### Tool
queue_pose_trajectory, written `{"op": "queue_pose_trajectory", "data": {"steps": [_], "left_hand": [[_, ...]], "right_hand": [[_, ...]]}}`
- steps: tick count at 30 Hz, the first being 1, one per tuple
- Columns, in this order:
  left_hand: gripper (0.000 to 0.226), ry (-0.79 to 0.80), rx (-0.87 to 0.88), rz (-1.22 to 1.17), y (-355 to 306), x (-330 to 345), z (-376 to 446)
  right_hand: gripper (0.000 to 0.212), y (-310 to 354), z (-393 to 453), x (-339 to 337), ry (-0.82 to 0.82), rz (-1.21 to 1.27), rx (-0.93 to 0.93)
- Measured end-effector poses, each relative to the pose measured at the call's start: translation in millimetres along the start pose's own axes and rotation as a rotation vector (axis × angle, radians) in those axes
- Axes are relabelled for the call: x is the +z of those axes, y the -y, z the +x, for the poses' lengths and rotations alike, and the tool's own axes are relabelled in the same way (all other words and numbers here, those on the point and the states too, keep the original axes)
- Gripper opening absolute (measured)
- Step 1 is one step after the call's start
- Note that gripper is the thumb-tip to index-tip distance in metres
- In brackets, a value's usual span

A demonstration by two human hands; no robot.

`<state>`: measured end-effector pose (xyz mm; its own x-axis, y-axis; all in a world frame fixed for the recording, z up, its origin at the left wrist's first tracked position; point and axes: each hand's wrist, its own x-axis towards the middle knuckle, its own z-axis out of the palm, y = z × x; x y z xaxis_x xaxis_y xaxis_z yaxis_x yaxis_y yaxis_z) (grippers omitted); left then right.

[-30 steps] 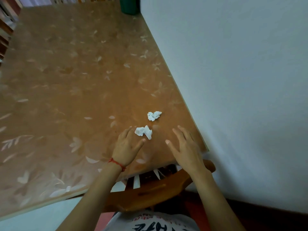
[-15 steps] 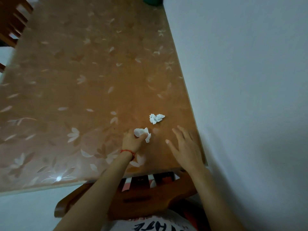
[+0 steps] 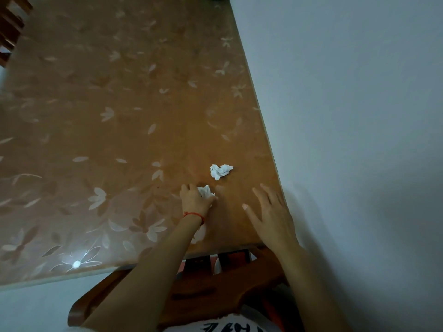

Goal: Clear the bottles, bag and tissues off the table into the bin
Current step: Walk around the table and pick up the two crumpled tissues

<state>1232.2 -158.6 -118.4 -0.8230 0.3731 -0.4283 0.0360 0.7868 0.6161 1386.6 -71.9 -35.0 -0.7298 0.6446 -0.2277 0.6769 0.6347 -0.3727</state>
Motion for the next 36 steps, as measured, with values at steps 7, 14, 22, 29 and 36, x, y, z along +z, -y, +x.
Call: {"op": "queue_pose_trajectory", "data": {"steps": [7, 14, 22, 29, 36], "left_hand": [[0.036, -0.035, 0.029, -0.001, 8, 7, 7], [0.024, -0.081, -0.097, -0.316, 16, 1, 3], [0.020, -0.141, -0.108, -0.448, 36, -22, -4], [0.010, -0.220, -0.120, -0.613, 44, -49, -18], [0.010, -0.258, -0.134, -0.630, 55, -61, -21]], "right_hand": [[0.056, -6, 1, -1, 0.027, -0.014, 0.006], [0.054, -1, 12, 2, 0.009, 0.008, -0.072], [0.054, 16, 50, 19, 0.053, 0.135, -0.108], [0.053, 32, 102, 52, 0.036, 0.338, 0.001], [0.065, 42, 136, 77, 0.052, 0.285, 0.042]]}}
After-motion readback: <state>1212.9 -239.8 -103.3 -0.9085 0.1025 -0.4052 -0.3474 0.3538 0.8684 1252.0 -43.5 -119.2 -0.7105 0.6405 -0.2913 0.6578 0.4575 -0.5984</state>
